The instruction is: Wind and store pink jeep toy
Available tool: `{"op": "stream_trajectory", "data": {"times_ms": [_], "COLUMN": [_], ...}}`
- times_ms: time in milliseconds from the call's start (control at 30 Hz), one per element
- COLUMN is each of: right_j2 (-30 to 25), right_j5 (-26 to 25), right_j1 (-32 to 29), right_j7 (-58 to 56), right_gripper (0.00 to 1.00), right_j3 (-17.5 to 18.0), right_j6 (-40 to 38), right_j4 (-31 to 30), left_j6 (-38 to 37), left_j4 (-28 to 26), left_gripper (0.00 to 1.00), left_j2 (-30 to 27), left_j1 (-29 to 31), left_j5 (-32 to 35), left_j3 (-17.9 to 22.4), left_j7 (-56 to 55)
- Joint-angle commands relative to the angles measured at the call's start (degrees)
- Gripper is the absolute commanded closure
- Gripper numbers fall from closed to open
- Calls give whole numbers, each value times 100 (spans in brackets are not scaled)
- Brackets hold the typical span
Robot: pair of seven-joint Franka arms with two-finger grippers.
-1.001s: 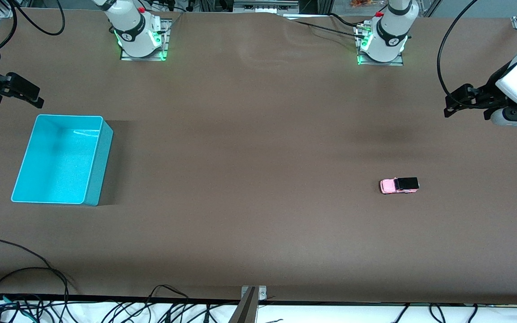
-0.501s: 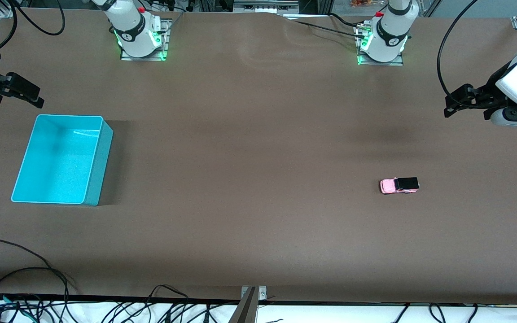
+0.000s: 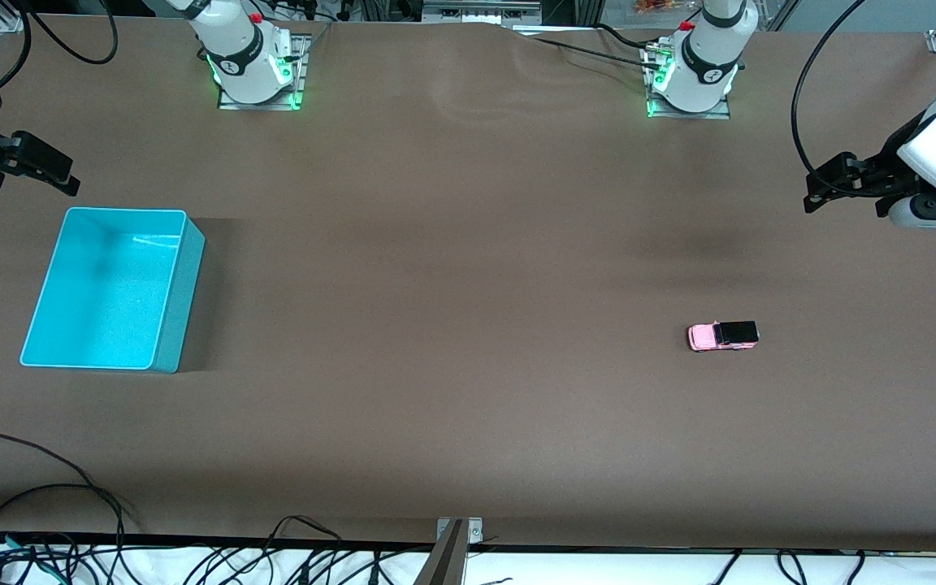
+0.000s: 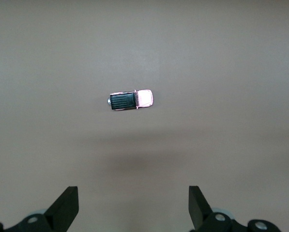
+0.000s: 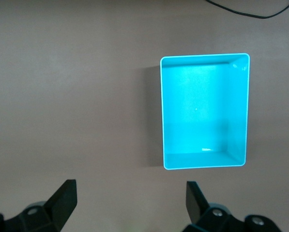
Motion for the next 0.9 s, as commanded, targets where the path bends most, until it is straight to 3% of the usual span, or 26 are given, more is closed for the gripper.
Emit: {"op": "stream_trajectory", "data": {"times_ms": [0, 868], "right_j2": [20, 20], "right_j5": [36, 27], "right_j1": [-18, -18], "right_j7": [17, 17], "right_gripper": [0, 0], "right_j3": [29, 64], "right_j6": [-115, -88], "right_j4": [138, 138], "left_j6": [-139, -139], "left_j4": [217, 349], "left_gripper": [0, 0], "left_j2": [95, 130], "left_j1": [23, 31], "left_j5": [66, 75], "left_j3": [-24, -6], "left_j7": [-59, -59]}}
